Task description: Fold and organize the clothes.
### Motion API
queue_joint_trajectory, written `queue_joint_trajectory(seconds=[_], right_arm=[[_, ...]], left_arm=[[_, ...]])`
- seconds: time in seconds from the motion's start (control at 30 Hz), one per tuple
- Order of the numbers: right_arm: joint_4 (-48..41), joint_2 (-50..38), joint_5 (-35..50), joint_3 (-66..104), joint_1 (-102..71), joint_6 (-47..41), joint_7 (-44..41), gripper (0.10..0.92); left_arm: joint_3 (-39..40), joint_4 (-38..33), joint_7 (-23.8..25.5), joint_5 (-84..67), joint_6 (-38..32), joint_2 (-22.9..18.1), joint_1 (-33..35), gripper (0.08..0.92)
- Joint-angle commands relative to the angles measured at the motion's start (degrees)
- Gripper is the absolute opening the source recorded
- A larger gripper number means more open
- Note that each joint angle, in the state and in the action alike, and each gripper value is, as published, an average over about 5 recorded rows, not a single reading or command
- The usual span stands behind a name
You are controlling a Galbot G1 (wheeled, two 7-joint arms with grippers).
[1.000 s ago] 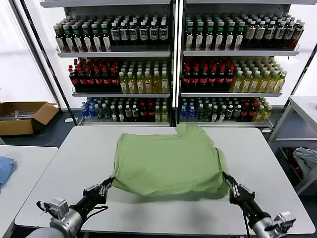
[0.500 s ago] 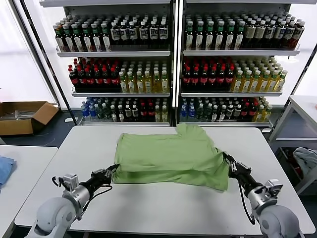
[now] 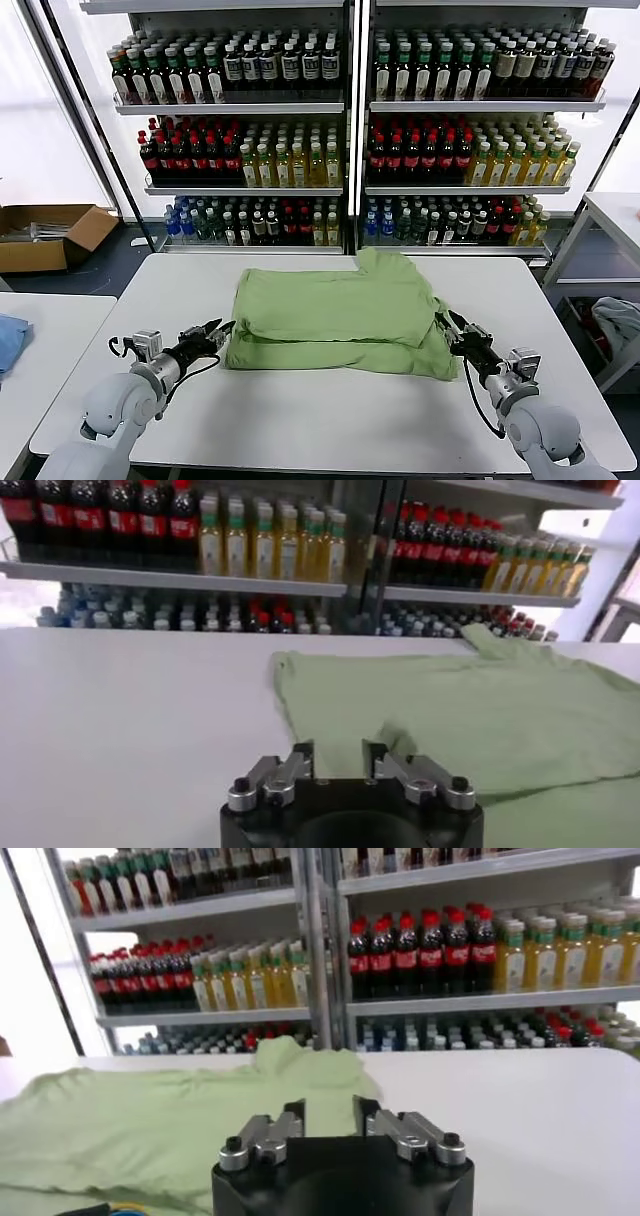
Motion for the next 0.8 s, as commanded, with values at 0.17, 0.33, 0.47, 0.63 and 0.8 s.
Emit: queue_joint_trajectory(seconds=[0.17,0.33,0.47,0.63,0.8], right_arm=[[8.54,0.57,-8.03,4.35,-10.79,-4.18,0.22,0.667],[11.37,2.13,-10.31,3.90,-14.88,-6.26,0.23,0.794],[10.65,2.91,-10.16,3.27,-15.10,-7.10,0.82,0.821],[8.76,3.64,-9.37,2.57,-14.71,-7.71,1.49,0.758],[8.05,4.34,-8.09,1.90,-13.94,-7.84,1.83,0.602]], left_arm=[[-1.00,-5.03,-0.95,5.10,0.20,-0.71,8.08,0.575],[0.08,-4.86,-1.24,5.51,0.19,-2.84,8.45,0.722],[0.70,-4.16,-1.50,5.20,0.18,-4.00,7.97,0.808],[1.00,-3.57,-1.76,5.03,0.21,-4.54,8.09,0.807],[1.02,-3.22,-1.40,5.02,0.20,-4.58,8.33,0.680]])
